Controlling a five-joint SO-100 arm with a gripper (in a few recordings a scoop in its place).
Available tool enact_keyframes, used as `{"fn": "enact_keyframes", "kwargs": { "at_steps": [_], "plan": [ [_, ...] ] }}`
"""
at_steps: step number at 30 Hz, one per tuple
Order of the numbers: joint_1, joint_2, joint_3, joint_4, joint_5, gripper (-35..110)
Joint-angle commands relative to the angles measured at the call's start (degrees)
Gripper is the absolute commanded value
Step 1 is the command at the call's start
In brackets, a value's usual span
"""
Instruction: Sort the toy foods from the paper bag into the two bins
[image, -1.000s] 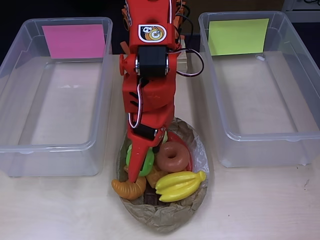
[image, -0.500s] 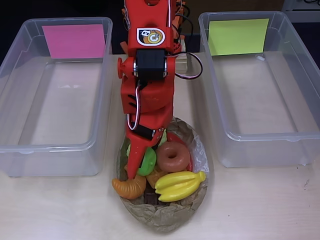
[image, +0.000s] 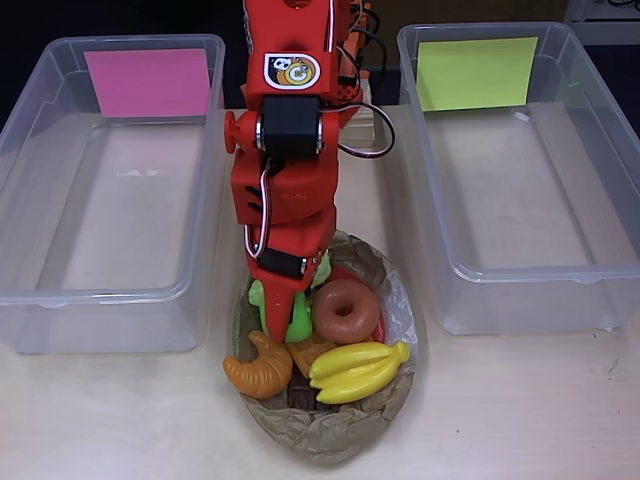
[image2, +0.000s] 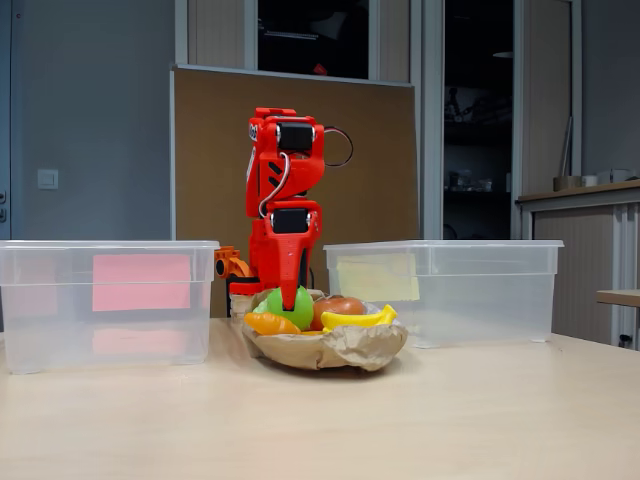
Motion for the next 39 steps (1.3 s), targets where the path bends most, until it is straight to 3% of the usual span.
{"fn": "enact_keyframes", "kwargs": {
  "at_steps": [1,11,15,23,30,39],
  "plan": [
    [0.44,1.58,-3.43,0.88,-2.37,19],
    [-1.93,-2.37,-26.37,10.81,-12.22,18],
    [-0.97,3.6,-27.95,13.89,-17.4,19],
    [14.06,36.83,1.58,8.79,-27.95,19],
    [35.95,54.49,27.86,3.34,-20.57,20],
    [42.36,63.63,46.14,-7.65,-21.88,17]
  ]
}}
